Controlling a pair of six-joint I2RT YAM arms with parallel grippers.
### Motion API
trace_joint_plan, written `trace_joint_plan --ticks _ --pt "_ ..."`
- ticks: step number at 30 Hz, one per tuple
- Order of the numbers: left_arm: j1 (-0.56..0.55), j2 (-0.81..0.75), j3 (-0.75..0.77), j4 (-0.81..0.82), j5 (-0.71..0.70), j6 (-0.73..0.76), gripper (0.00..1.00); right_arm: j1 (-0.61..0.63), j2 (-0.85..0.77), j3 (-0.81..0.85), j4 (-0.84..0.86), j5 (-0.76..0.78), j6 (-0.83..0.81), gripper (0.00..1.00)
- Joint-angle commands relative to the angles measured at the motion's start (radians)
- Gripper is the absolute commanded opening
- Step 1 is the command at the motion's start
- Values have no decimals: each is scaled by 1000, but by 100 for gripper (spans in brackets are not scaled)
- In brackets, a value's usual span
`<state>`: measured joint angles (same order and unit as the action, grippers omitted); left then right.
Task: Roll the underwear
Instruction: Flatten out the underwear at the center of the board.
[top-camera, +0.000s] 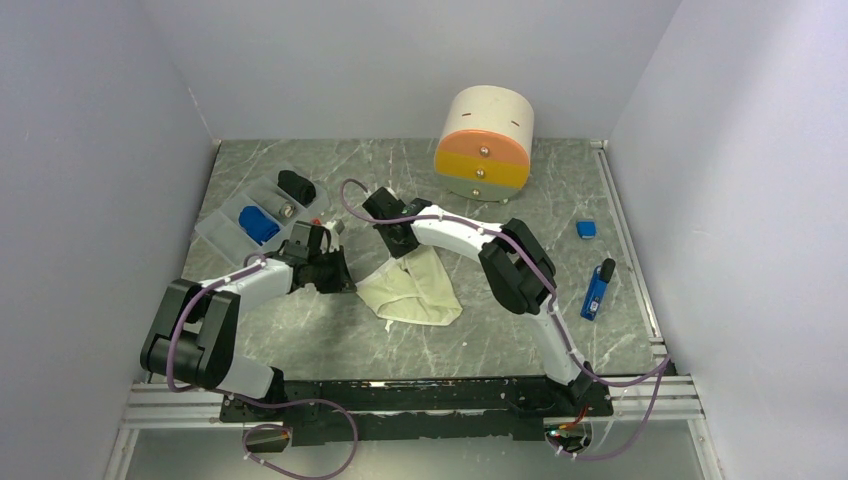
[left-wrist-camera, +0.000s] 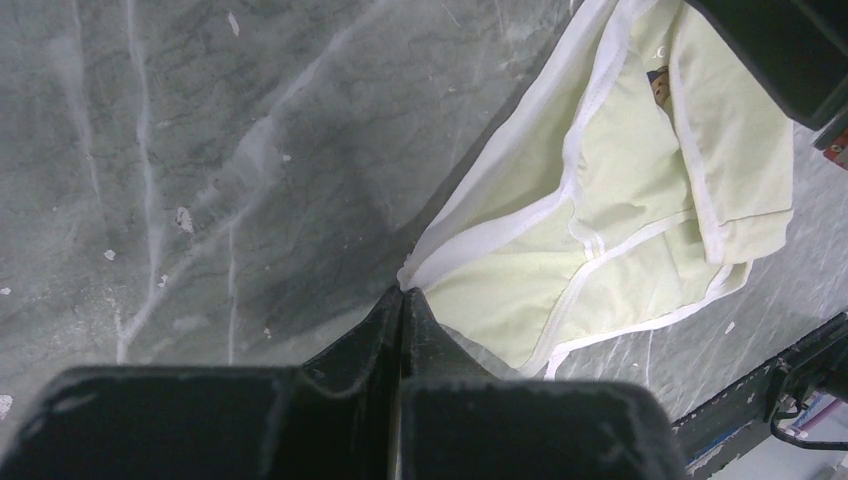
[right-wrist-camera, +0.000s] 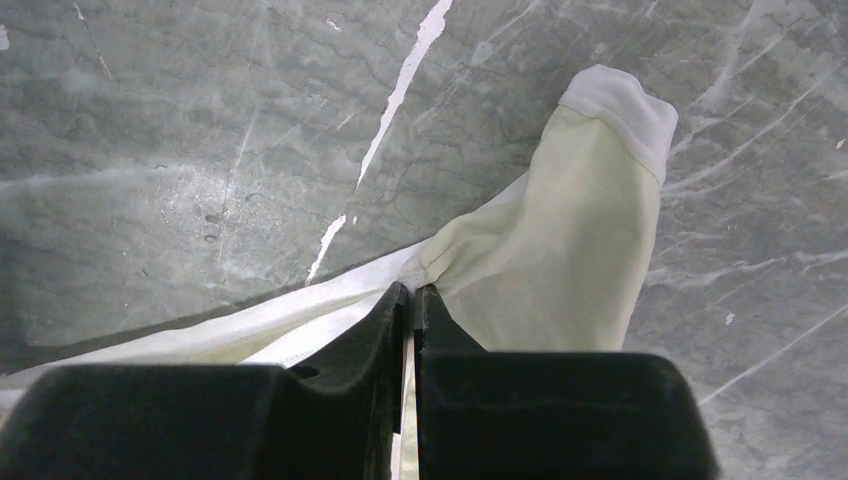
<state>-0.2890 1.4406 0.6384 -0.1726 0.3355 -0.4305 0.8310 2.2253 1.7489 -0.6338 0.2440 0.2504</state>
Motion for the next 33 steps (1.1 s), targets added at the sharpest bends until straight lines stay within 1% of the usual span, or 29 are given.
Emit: trace_joint_plan --ticks 1,4,6,8,10,12,14,19,21,22,23,24,27,31,33 --pt "13 -31 0 -13 5 19 5 -10 -84 14 9 -3 -15 9" --pt "18 -33 -4 -14 7 21 5 -25 -115 -8 21 -28 -13 14" --pt "21 -34 -6 -13 11 22 5 -40 -125 -25 31 -52 -11 15" --pt "23 -33 -8 -11 14 21 5 -62 -125 -39 37 -86 -16 12" --pt "24 -34 -8 -11 14 20 5 -77 -125 -44 35 -120 -19 8" --pt "25 -33 -7 -11 14 21 5 -87 -129 -53 47 -176 -35 7" --pt "25 -29 -6 -9 16 21 5 -93 -129 -52 44 -216 -37 11" --pt "29 -28 -1 -27 -1 22 5 -123 -144 -79 63 -305 -16 15" --pt "33 -33 0 -34 -9 22 5 -136 -163 -96 74 -301 -14 13" --pt "35 -36 0 -37 -12 21 5 -137 -173 -104 78 -291 -21 7" --pt "40 -37 1 -39 -7 19 5 -138 -179 -109 82 -290 -32 3" --pt "48 -39 1 -39 0 16 5 -139 -185 -112 81 -295 -43 1" --pt "56 -45 8 -39 -4 14 5 -141 -192 -107 64 -294 -59 2" --pt "70 -39 19 -63 -10 31 5 -159 -215 -126 79 -337 -56 4" --pt "81 -43 17 -66 -13 31 5 -169 -233 -141 92 -355 -44 3"
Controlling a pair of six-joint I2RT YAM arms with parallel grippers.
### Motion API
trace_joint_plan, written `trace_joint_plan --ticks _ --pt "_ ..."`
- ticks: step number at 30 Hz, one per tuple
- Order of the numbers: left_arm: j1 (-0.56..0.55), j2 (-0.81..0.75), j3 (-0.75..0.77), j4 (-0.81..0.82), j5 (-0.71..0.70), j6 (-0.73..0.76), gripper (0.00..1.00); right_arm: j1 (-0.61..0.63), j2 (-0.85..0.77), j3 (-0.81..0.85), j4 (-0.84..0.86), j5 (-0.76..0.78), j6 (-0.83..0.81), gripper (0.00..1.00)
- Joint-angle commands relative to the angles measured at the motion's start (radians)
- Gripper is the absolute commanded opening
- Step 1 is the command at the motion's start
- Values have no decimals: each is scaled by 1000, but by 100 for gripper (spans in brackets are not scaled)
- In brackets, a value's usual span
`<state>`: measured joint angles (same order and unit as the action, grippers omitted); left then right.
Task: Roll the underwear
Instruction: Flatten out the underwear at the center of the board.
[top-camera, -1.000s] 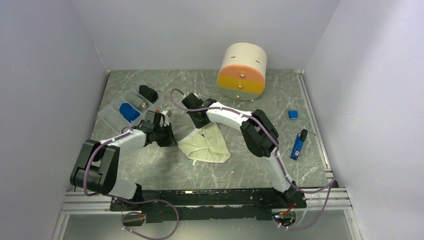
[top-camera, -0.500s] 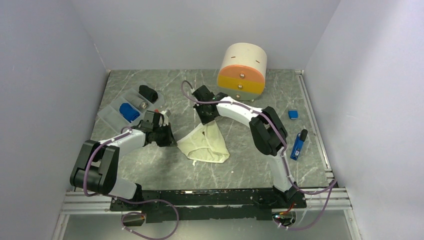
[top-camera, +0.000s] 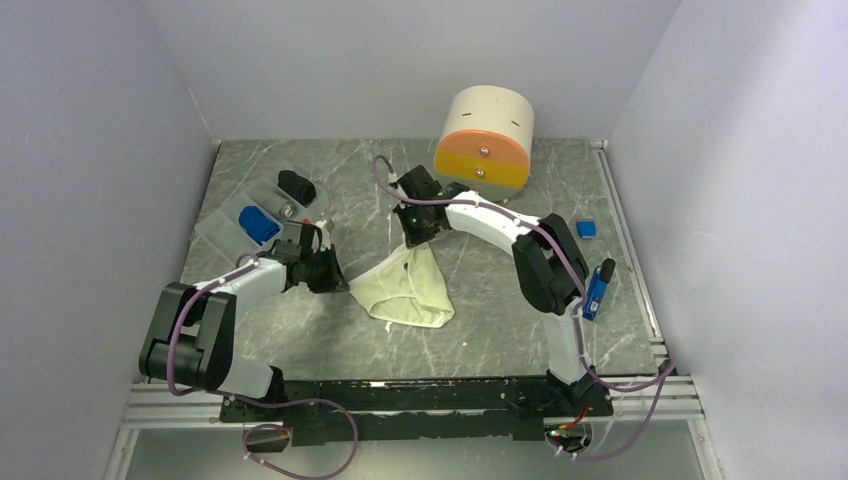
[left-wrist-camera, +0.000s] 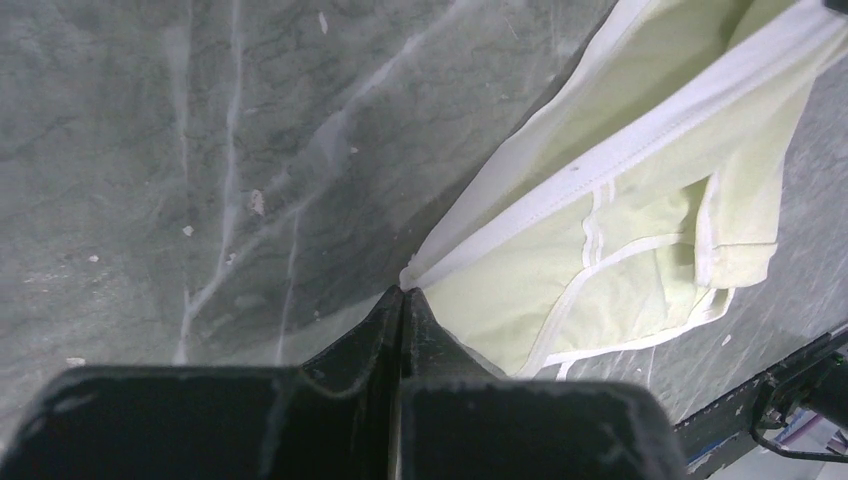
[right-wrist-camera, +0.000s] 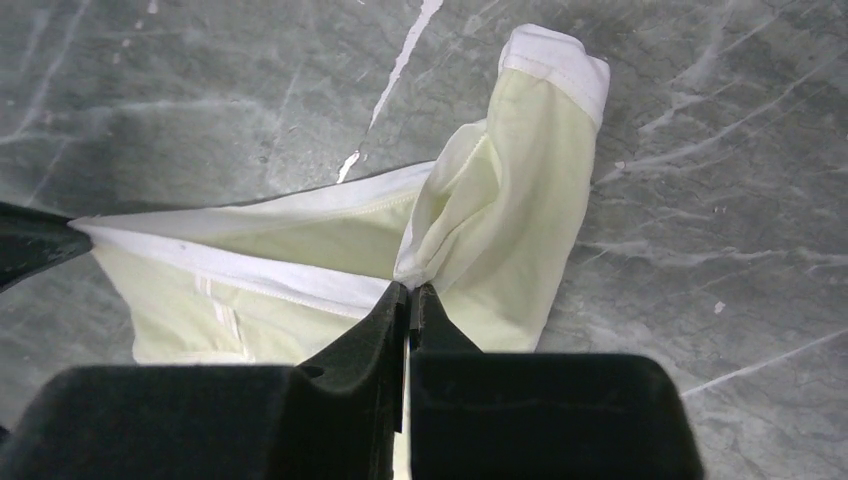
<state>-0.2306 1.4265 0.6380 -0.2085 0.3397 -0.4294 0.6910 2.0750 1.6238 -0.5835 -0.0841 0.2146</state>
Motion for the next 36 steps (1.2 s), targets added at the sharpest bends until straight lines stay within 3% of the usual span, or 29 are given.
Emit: trace_joint_plan --ticks 1,4,9,11,15,23,32,34,36 --pt "25 -33 16 -31 -19 30 5 -38 -94 -26 52 -46 -1 4" --pt "33 -34 15 -32 -19 32 5 -72 -114 -53 72 -124 22 11" --pt "45 -35 22 -44 -24 38 5 -119 -138 -96 98 -202 44 8" --pt "53 -37 22 -45 -21 39 5 -134 -147 -109 106 -242 44 3" --pt "71 -40 28 -55 -16 40 5 -156 -185 -129 77 -213 53 0" --pt "143 -7 150 -158 61 148 5 -252 -352 -340 84 -218 61 0" --pt "163 213 353 -314 296 371 5 -294 -525 -678 164 -290 114 0" --pt "163 284 400 -367 297 434 5 -297 -545 -722 186 -275 113 7" --pt "163 330 433 -393 284 489 5 -298 -550 -721 194 -269 107 21"
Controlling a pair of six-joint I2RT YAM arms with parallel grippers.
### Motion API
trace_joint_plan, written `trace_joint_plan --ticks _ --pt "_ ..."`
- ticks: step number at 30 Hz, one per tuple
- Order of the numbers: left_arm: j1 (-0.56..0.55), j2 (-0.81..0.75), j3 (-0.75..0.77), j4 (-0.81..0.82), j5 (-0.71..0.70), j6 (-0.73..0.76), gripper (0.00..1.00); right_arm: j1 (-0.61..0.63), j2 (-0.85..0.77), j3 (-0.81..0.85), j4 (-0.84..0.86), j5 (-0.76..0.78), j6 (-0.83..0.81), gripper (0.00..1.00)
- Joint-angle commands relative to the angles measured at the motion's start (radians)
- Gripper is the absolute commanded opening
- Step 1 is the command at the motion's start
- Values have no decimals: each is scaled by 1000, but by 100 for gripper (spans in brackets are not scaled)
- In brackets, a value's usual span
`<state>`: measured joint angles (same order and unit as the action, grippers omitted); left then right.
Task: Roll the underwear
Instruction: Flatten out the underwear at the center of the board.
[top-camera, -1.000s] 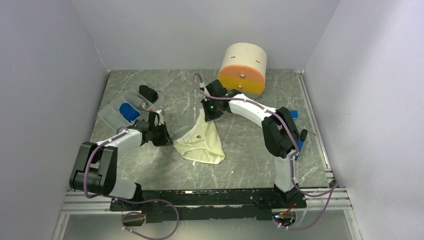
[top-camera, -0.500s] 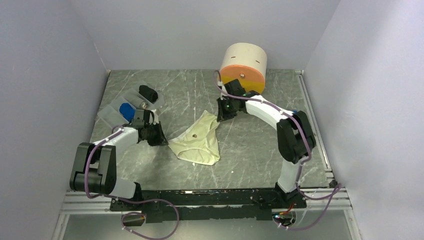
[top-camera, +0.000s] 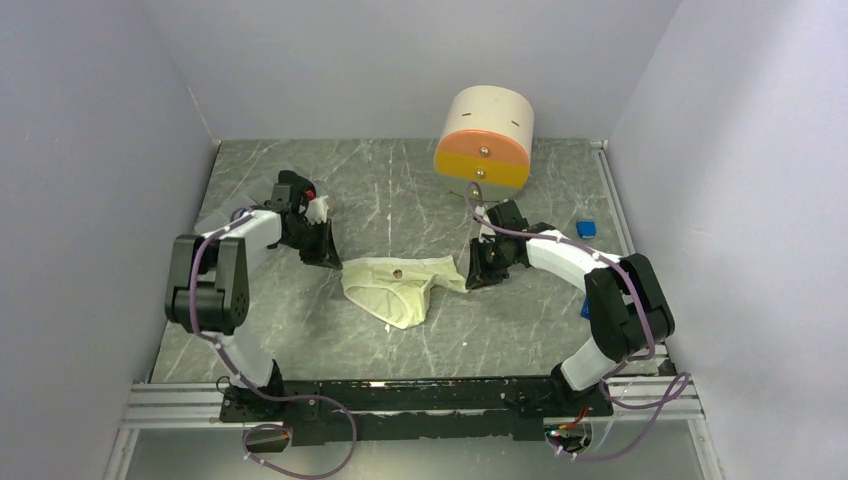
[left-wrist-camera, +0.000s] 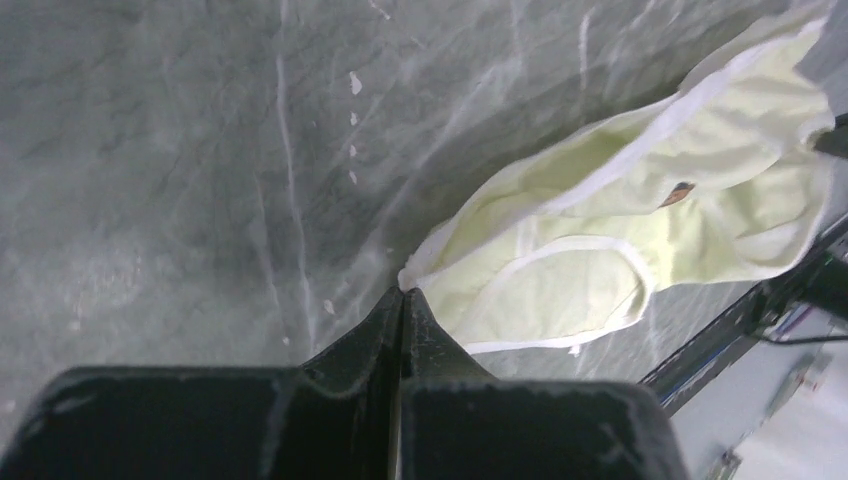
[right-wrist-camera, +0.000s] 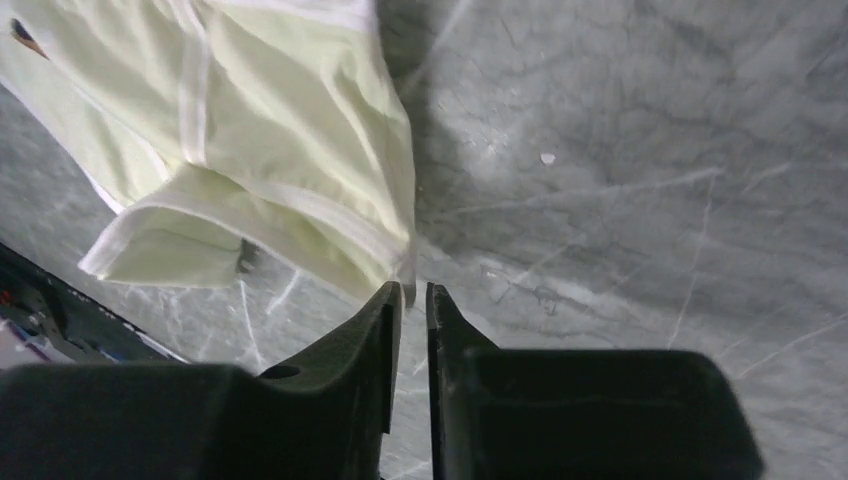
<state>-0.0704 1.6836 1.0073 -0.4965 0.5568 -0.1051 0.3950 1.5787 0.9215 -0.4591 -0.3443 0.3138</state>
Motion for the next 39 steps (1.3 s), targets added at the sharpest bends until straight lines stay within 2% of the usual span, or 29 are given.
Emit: trace_joint_plan --ticks 1,2,4,12,17,22,33,39 --pt "3 87 77 -106 60 167 5 -2 -51 -2 62 -5 1 28" --pt "2 95 90 -105 63 163 5 -3 -50 21 57 6 -5 35" --pt "1 99 110 -109 72 163 5 -3 -44 74 52 25 -16 41" --pt "-3 88 90 -89 76 144 5 21 87 237 78 35 -46 44" --pt "-3 81 90 -97 63 147 5 44 155 244 107 76 -46 49" --pt "-3 71 87 -87 64 137 5 74 214 241 124 93 -54 50" --pt "-3 67 87 -94 47 139 5 87 264 258 123 146 -83 42" --pt "-3 62 79 -88 44 135 5 87 275 257 132 101 -97 20"
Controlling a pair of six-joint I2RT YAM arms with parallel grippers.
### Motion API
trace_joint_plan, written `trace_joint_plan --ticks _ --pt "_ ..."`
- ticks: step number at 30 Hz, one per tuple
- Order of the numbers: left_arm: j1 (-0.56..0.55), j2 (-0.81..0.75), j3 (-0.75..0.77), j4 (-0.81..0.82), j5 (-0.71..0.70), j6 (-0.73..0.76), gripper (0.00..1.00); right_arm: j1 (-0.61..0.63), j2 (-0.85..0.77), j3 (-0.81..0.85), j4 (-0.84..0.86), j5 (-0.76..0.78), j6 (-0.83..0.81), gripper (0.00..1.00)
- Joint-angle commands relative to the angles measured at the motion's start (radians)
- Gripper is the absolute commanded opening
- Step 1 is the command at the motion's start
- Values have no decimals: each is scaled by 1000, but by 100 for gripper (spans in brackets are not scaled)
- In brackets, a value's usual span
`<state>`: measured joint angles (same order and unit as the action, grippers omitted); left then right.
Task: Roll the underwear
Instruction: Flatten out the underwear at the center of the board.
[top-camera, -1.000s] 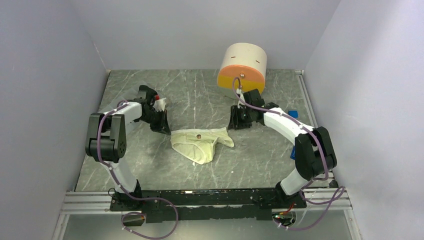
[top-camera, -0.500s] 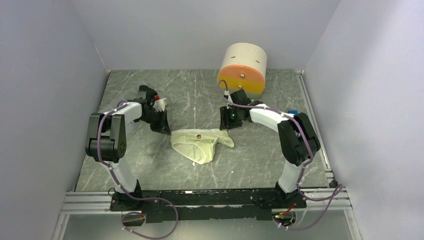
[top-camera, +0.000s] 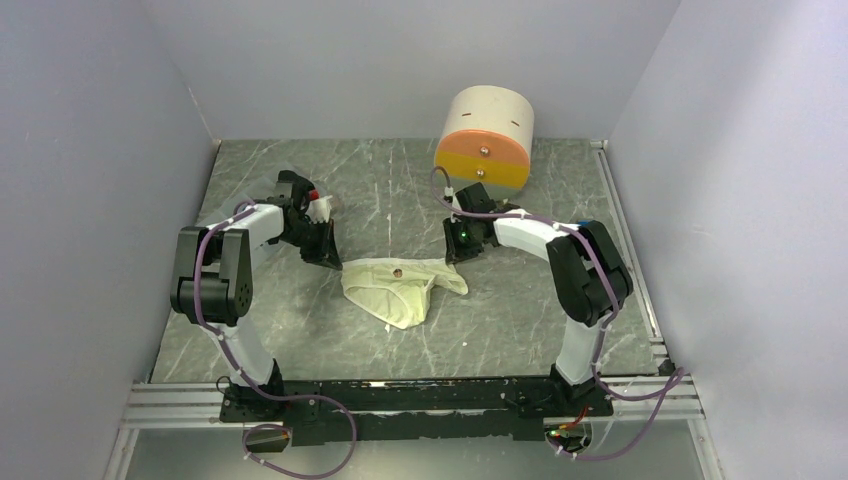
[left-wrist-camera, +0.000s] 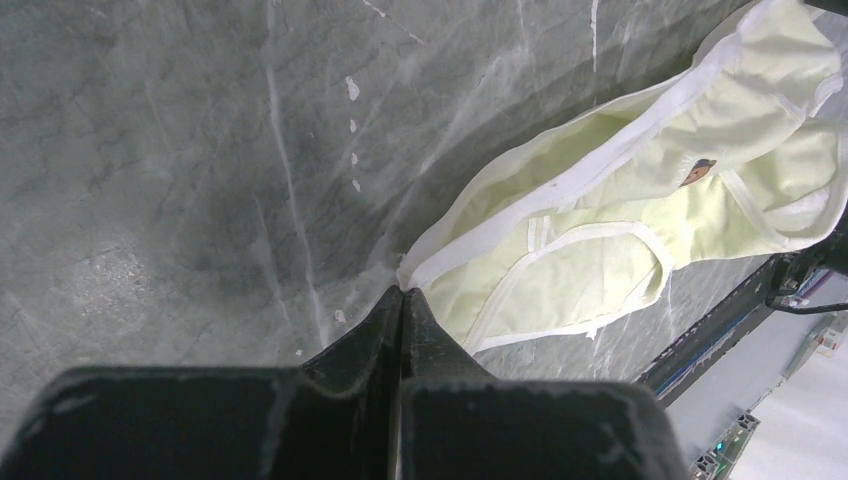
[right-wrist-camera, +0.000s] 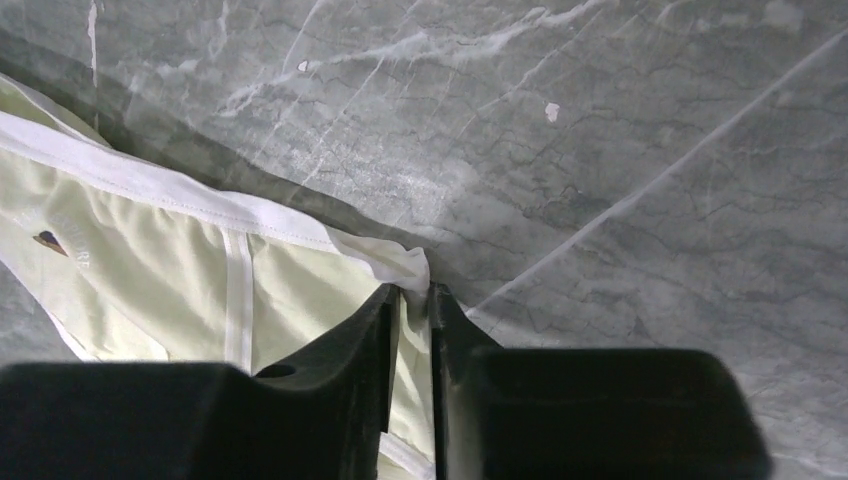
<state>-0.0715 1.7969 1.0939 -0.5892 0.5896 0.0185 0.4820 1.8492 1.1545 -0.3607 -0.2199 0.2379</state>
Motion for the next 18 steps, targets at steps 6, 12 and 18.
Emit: trace_joint_plan --ticks 6,12,18 --pt "-2 -83 -19 24 0 -1 5 -1 -47 45 25 -22 -32 0" --pt "-1 -250 -20 51 -32 -79 5 -1 -272 47 -33 0 -37 0" --pt "-1 -487 13 -33 -104 -128 5 -2 -581 -42 -50 -122 28 0"
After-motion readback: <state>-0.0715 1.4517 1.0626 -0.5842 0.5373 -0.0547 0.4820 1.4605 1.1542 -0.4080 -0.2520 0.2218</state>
